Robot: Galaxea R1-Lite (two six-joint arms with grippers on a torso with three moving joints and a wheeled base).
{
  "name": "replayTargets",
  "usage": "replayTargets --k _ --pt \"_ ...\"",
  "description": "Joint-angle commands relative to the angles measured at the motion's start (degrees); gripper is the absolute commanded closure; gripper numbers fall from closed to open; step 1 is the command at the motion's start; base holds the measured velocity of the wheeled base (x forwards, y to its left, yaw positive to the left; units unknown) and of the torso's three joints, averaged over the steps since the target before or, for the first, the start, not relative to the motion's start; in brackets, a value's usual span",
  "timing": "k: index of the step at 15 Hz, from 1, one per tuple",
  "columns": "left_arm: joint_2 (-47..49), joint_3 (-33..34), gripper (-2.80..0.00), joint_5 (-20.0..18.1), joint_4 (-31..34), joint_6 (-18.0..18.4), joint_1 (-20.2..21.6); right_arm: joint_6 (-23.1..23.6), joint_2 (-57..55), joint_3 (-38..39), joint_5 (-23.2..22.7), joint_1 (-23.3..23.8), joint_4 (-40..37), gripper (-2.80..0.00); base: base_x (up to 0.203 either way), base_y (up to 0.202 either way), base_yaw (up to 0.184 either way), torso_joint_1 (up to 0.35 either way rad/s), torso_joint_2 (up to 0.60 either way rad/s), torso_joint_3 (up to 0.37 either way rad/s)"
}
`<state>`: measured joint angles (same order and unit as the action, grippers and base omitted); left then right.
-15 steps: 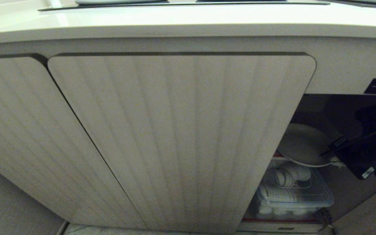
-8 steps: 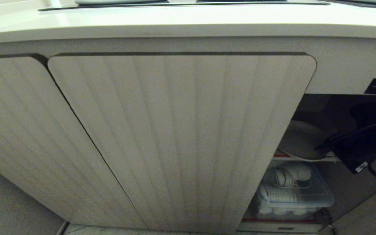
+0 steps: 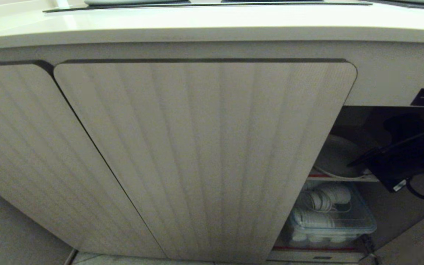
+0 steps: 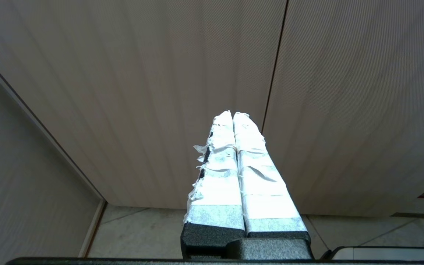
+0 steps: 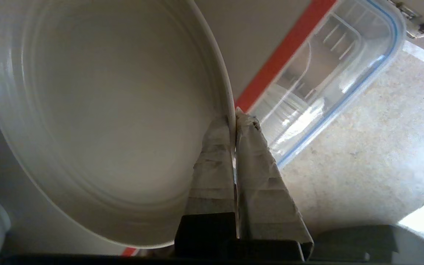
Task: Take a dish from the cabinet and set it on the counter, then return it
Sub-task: Put it back into the cabinet
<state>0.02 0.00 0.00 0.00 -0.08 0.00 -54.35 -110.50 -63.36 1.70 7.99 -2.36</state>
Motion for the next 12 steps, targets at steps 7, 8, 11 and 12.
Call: replayTargets --k 7,8,11,12 --pt "-0.02 0.00 0.00 0.00 0.00 -0.01 0.00 -2.08 -2.08 -2.07 1.29 -0.61 -0.10 0.00 0.000 0.000 0.000 0.000 0.00 0.000" --pt "-0.02 0.00 0.00 0.00 0.00 -0.01 0.00 -2.08 -2.08 -2.12 1.29 -0.68 -0.01 0.00 0.000 0.000 0.000 0.000 0.00 0.000" --pt "-0.02 0.00 0.00 0.00 0.00 -0.01 0.00 -2.08 -2.19 -2.46 1.29 -1.28 -0.16 0.00 0.000 0.000 0.000 0.000 0.00 0.000" --pt "-0.02 0.00 0.00 0.00 0.00 -0.01 0.00 -2.08 -2.26 -2.70 1.29 -1.40 -0.19 0.00 0.000 0.000 0.000 0.000 0.00 0.000"
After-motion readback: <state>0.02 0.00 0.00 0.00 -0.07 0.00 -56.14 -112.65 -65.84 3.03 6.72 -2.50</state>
